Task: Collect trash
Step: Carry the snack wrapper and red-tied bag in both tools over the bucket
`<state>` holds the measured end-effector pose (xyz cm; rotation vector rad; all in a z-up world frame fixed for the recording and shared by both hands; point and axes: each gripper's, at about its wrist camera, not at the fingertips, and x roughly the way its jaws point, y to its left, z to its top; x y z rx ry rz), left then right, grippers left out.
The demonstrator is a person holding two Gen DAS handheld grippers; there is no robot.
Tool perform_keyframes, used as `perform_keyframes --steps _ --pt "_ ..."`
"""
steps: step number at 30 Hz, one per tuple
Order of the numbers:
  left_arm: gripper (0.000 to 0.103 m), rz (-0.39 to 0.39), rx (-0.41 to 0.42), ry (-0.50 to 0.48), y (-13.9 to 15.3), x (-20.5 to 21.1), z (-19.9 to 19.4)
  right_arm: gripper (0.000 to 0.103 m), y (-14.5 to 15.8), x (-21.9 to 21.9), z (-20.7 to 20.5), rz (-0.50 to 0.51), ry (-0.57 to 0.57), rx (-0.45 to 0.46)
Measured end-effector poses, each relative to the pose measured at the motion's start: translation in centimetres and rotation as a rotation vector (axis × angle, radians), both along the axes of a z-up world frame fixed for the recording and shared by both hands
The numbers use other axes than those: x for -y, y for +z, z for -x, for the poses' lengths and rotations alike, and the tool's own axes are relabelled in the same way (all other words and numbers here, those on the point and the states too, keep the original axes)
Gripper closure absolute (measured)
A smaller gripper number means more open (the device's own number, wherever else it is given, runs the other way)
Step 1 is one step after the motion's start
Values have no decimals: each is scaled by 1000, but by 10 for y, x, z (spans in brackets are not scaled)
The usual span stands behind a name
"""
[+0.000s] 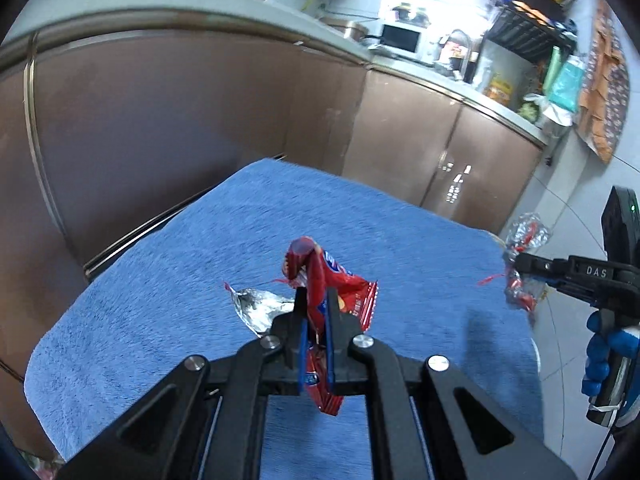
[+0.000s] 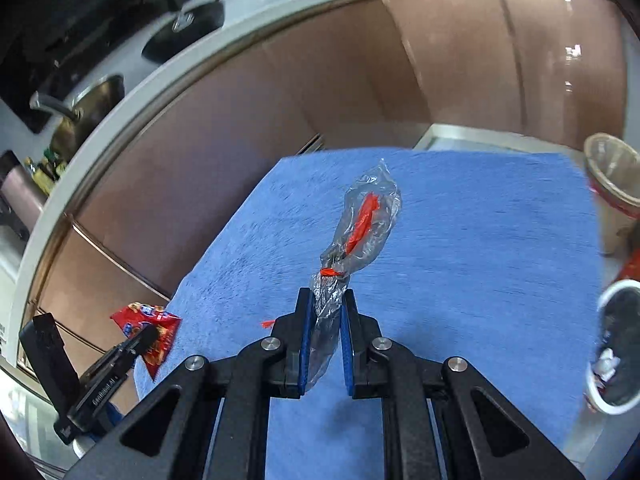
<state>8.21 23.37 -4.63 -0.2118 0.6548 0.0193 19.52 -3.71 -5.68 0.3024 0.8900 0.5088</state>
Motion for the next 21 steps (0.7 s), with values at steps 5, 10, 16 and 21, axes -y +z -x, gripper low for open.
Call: perform_keyframes --steps 5,10,16,21 --pt "97 -13 21 -84 23 42 -3 90 8 71 20 -13 -93 22" --pt "97 7 18 -198 36 98 -19 90 10 137 35 37 -192 39" --pt "97 7 -15 -351 36 184 -49 90 -7 216 47 96 -322 29" --pt "97 -19 -56 -477 25 266 -82 90 -37 264 46 152 -408 -6"
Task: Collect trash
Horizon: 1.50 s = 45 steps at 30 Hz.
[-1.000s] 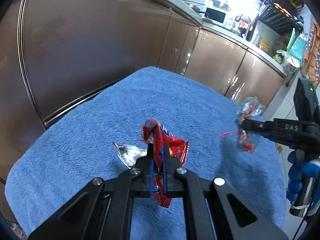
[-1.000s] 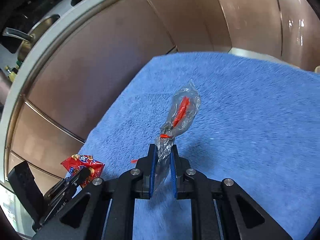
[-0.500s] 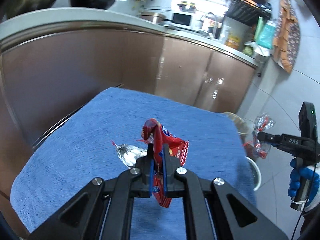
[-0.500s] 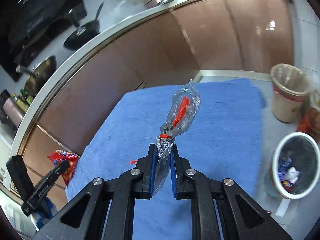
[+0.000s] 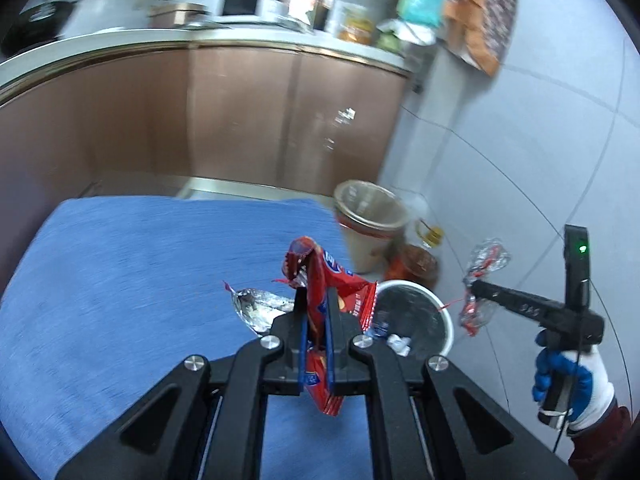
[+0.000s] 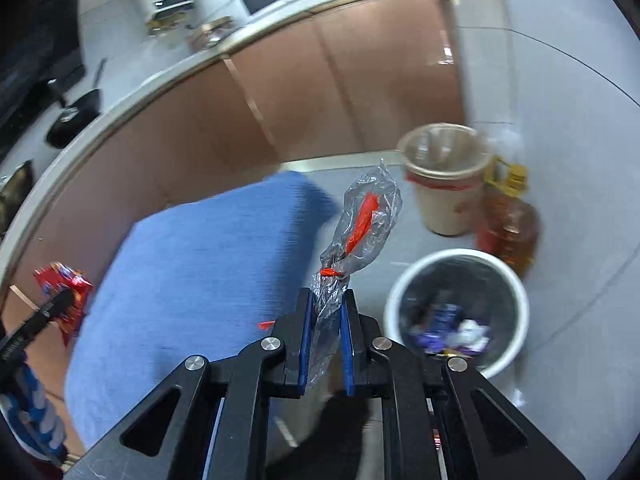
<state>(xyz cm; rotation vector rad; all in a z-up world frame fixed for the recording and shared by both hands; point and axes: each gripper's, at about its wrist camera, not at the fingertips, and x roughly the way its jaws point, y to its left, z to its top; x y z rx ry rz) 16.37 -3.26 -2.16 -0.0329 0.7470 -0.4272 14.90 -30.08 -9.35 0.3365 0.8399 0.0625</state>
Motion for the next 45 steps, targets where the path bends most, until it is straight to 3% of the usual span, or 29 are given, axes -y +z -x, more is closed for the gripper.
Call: perform_keyframes --steps 9,13,19,23,25,29,33,45 --pt "97 -53 -152 -169 -56 153 -63 90 -74 74 -30 35 -118 -121" --pt "97 -68 -234 -203 -91 204 -90 89 -104 91 -50 58 -139 -178" --pt "96 -101 -306 -204 -132 247 -116 87 -144 104 -72 95 -144 -249" --pt "94 -108 -328 -192 -148 261 -129 86 -160 113 -77 99 -162 -274" --pt "94 -97 -348 -189 -155 266 -135 76 -165 117 -79 101 -174 -283" --pt "90 -79 -376 -190 -164 271 -143 66 -170 126 -79 101 -192 -292" --pt "66 -59 -387 -190 -165 271 -144 62 -169 129 -75 95 -202 -286" --pt "66 -32 -324 -170 -129 249 -117 59 -134 121 -51 84 -241 -219"
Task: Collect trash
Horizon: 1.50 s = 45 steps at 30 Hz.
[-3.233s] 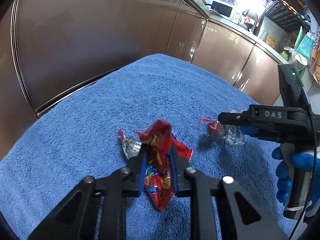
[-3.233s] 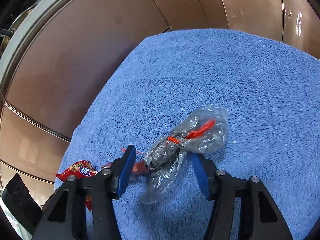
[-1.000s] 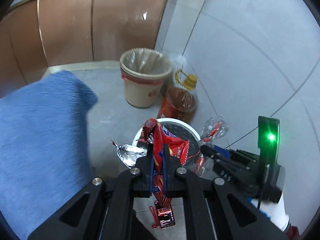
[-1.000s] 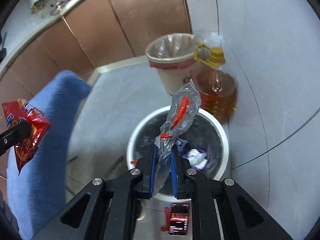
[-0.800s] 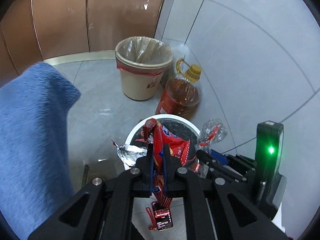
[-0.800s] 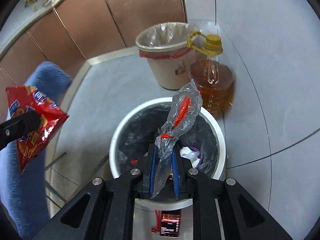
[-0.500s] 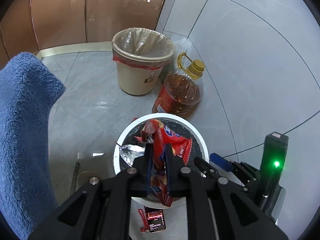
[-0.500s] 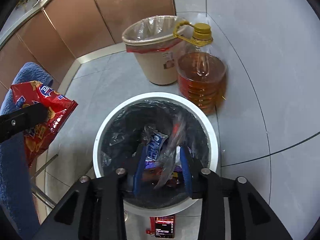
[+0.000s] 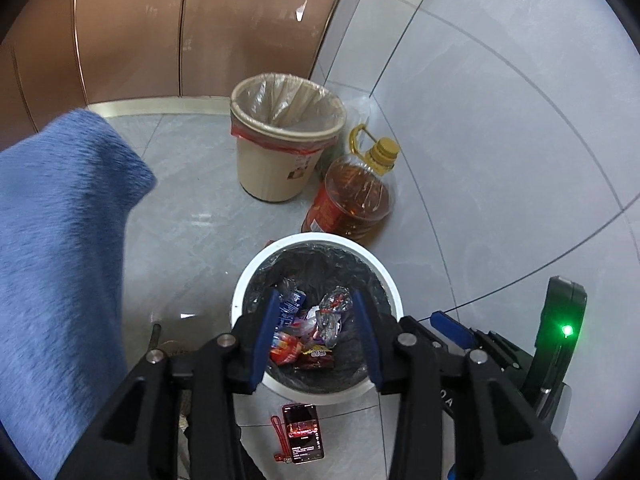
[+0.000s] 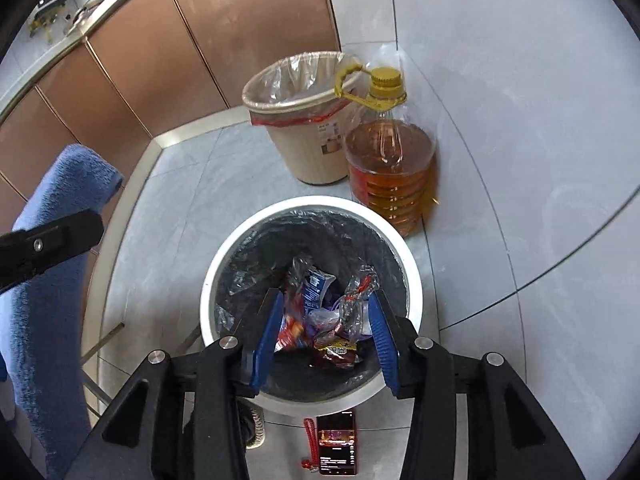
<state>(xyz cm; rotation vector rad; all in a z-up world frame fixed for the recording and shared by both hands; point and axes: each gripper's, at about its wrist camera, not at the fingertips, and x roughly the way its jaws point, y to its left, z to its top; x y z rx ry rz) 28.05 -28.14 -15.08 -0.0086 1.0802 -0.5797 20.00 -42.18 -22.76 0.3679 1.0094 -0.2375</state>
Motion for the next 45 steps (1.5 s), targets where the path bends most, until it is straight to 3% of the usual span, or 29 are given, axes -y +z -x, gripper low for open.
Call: perform_keyframes --steps 17,29,33,37,45 --pt "66 1 205 107 82 -115 75 57 98 -96 43 38 146 160" --pt "66 -4 309 213 116 -200 125 55 155 -171 72 74 263 274" --pt "65 -2 342 271 127 -234 142 50 171 -197 83 69 305 313" --pt "52 -7 376 345 136 -270 159 49 183 -222 94 69 345 340" --pt "46 -53 443 488 149 -333 193 46 205 -265 118 92 400 404"
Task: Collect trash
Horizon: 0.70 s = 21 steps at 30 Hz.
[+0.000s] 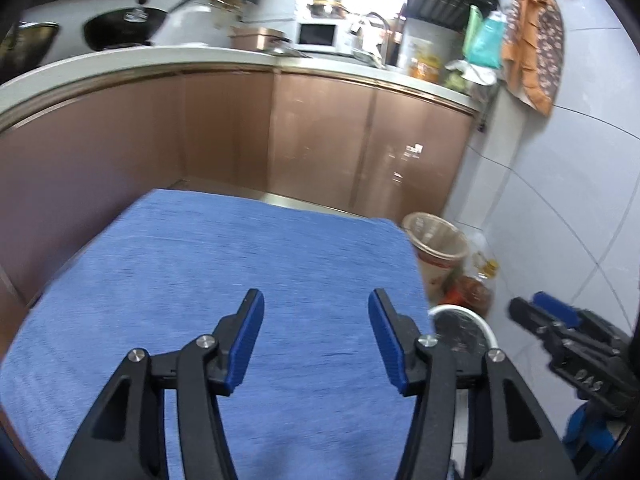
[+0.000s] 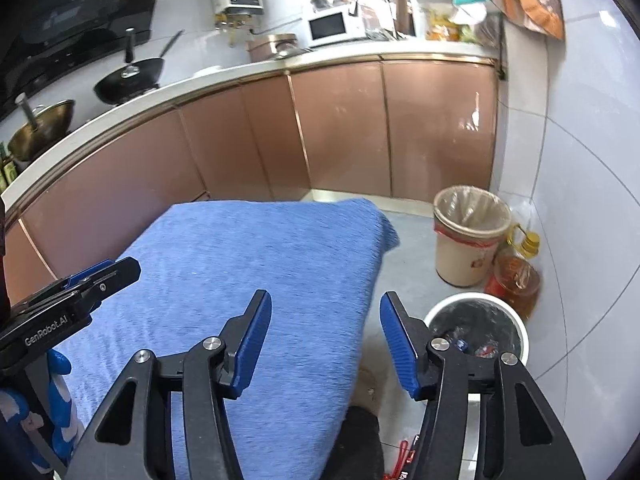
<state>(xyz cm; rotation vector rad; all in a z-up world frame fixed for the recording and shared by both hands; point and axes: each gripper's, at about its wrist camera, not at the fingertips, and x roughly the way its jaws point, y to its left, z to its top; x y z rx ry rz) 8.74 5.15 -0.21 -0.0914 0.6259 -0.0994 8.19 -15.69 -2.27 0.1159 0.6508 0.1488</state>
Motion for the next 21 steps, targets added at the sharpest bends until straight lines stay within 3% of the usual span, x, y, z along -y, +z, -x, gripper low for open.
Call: perform_keyframes --steps 6,13,21 --pt "35 -42 56 115 11 -37 24 38 20 -28 23 34 5 81" --pt "32 -67 112 212 19 -62 45 19 38 -51 40 70 -5 148" --pt "28 -124 196 262 33 -62 73 11 51 -67 61 127 -36 229"
